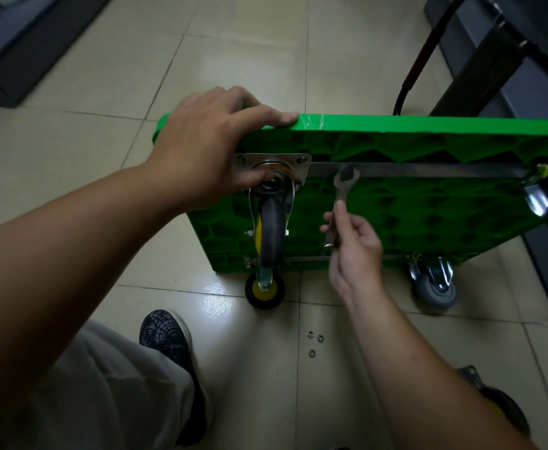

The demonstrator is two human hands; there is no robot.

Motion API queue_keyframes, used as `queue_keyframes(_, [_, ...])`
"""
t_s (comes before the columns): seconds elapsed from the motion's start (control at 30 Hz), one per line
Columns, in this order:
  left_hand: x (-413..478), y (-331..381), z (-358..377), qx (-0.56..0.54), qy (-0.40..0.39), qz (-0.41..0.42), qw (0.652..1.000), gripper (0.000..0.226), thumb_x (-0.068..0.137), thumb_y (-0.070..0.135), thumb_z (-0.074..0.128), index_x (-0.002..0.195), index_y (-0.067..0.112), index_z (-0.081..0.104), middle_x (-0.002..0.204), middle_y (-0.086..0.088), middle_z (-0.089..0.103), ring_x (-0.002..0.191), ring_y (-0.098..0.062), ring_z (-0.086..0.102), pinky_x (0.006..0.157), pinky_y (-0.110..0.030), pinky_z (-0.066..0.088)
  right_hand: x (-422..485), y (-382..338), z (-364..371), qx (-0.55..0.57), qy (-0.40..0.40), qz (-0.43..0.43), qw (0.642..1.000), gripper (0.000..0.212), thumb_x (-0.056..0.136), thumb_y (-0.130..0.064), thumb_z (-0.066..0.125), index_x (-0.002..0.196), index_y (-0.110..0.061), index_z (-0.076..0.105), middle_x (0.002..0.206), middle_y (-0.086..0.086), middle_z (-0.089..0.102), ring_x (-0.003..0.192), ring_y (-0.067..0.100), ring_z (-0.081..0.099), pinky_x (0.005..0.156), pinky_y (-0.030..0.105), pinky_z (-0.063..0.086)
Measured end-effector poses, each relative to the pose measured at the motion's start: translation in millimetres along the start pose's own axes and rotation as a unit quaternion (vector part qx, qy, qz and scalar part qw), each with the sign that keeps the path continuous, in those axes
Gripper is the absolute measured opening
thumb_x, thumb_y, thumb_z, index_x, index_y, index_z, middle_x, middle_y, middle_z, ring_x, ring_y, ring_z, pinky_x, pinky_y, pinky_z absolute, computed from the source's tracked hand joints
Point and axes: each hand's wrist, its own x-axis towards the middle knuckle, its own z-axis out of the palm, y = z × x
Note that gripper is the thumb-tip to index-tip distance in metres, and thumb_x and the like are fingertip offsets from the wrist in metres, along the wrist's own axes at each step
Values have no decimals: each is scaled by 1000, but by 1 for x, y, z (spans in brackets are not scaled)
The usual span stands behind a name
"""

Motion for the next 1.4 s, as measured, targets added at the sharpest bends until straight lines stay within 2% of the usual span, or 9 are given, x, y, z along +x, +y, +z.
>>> queue_keyframes(0.1, [-1, 0, 0, 3, 1, 2, 1000, 68, 81, 56, 58, 146, 39, 49, 126, -7, 59, 106, -29, 54, 80, -34, 30, -7, 28, 7, 47, 10, 29, 998, 23, 79, -28, 76, 88, -12, 64, 80, 1, 72, 71, 10, 65, 79, 25, 52])
queue_keyframes(0.2, [-1, 0, 0, 10, 3, 4, 1000, 67, 82, 56, 59, 147, 39, 48, 127, -7, 59, 108, -28, 54, 81, -33, 29, -10, 44, 12, 21, 6, 23, 999, 13, 87, -13, 75, 87, -9, 63, 74, 0, 72, 69, 7, 67, 71, 18, 54])
queue_keyframes(0.27, [-2, 0, 0, 10, 4, 4, 1000, 67, 82, 55, 59, 147, 39, 48, 128, -7, 59, 108, -29, 54, 82, -33, 29, -11, 50, 14, 10, -9, 16, 1000, 12, 87, -7, 74, 84, -8, 62, 73, 1, 71, 71, 7, 68, 72, 15, 53])
queue_keyframes(0.5, [-1, 0, 2, 9, 8, -3, 1000, 67, 83, 57, 56, 147, 39, 47, 128, -6, 59, 109, -28, 53, 83, -34, 30, -4, 59, 25, -1, -12, -3, 1000, 15, 86, -9, 77, 84, -7, 62, 78, 7, 70, 75, 12, 68, 74, 21, 54])
queue_keyframes(0.7, [0, 1, 2, 12, 6, -7, 1000, 69, 82, 59, 55, 147, 39, 46, 129, -5, 58, 110, -28, 53, 84, -35, 31, -3, 64, 30, 14, 24, -39, 999, 16, 85, -6, 78, 81, -9, 63, 79, 9, 69, 79, 16, 68, 76, 21, 54])
queue_keyframes(0.83, [-1, 0, 1, 7, 4, -4, 1000, 68, 82, 59, 56, 147, 40, 46, 129, -5, 58, 110, -28, 53, 83, -34, 30, -2, 64, 29, 27, 1, -19, 999, 15, 85, -6, 76, 82, -7, 61, 79, 9, 68, 78, 14, 67, 77, 21, 54])
queue_keyframes(0.97, [-1, -1, 0, 8, 0, 1, 1000, 69, 82, 60, 56, 148, 40, 45, 129, -5, 57, 109, -28, 53, 82, -34, 30, 0, 60, 24, 53, -21, -14, 998, 16, 85, -7, 74, 80, -9, 59, 70, 1, 68, 69, 9, 66, 72, 18, 54])
queue_keyframes(1.23, [-1, 0, 1, 2, 1, -5, 1000, 70, 81, 59, 59, 147, 40, 47, 128, -5, 58, 110, -28, 53, 82, -35, 30, 10, 47, 19, -22, -40, -53, 998, 15, 86, -4, 76, 83, -6, 61, 77, 3, 71, 79, 12, 71, 80, 21, 55])
queue_keyframes(1.4, [0, 0, 2, 1, 3, -6, 1000, 70, 81, 58, 58, 147, 40, 46, 130, -4, 57, 111, -28, 53, 83, -35, 31, 11, 51, 22, -52, -37, -34, 997, 17, 88, -10, 75, 81, -8, 61, 71, 1, 69, 69, 7, 66, 68, 17, 52])
